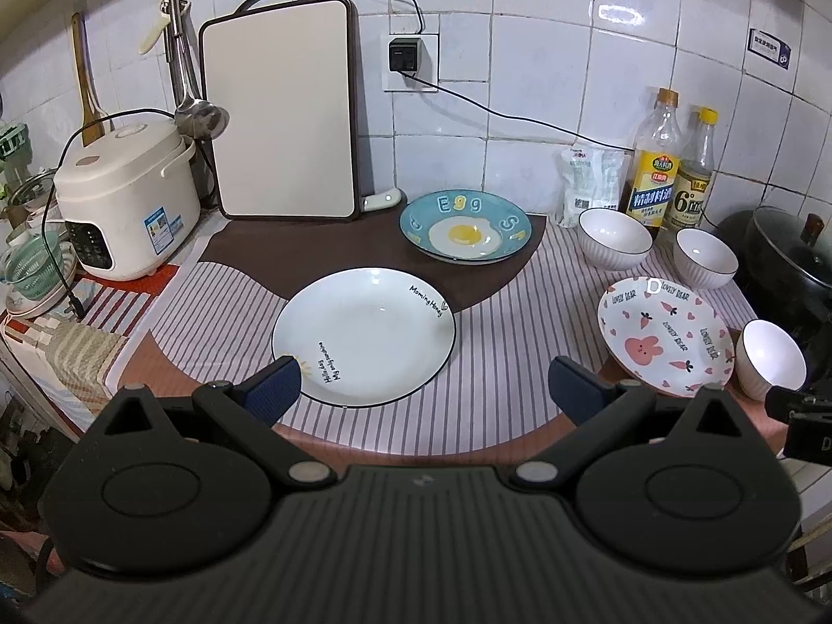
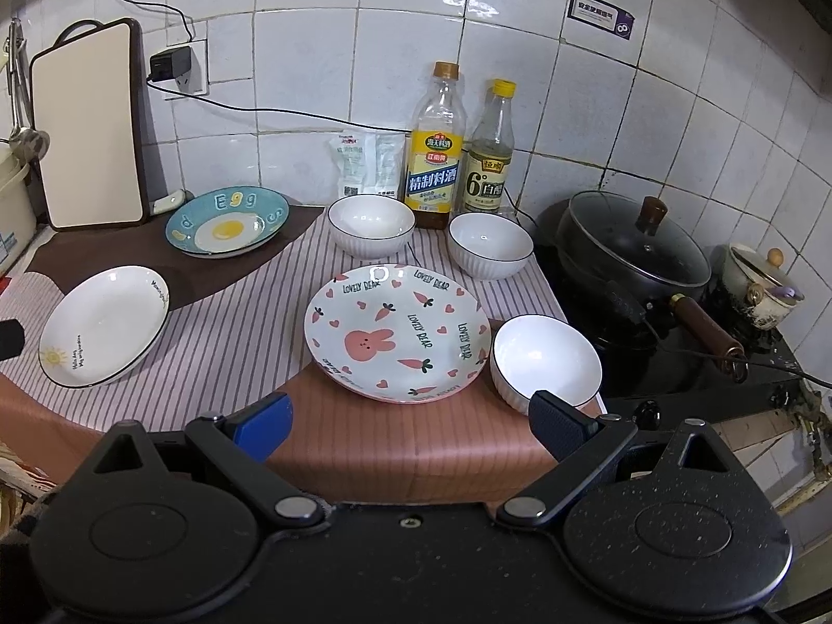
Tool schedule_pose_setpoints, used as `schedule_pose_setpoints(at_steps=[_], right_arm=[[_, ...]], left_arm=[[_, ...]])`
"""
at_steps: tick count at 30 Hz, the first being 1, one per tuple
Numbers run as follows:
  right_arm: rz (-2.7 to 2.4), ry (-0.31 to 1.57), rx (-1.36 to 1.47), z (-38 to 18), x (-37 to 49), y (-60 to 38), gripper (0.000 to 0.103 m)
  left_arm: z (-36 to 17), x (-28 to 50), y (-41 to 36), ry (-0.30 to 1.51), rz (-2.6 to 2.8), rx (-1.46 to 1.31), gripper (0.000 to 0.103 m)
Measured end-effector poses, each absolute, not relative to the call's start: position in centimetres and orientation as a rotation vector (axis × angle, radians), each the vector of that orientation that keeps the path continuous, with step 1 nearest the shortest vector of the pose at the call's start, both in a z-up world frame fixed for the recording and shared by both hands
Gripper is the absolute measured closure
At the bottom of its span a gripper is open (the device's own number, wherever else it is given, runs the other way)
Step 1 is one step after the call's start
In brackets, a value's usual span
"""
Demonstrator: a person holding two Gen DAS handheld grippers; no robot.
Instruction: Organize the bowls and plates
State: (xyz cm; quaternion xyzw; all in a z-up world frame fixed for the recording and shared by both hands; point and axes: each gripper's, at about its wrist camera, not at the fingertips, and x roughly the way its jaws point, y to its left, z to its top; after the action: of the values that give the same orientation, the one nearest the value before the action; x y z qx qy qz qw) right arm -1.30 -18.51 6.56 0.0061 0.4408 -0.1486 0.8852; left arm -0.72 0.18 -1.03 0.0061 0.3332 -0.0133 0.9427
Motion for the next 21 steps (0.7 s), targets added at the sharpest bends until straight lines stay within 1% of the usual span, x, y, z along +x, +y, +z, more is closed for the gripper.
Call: schedule_pose_setpoints(at_steps=[21], right_arm=[[-0.305, 0.911, -0.006, 6.03, -1.35, -18.49, 0.004]], left_arm=[[-1.52, -0.96, 0.18, 0.673, -0.034, 0.018, 0.000]])
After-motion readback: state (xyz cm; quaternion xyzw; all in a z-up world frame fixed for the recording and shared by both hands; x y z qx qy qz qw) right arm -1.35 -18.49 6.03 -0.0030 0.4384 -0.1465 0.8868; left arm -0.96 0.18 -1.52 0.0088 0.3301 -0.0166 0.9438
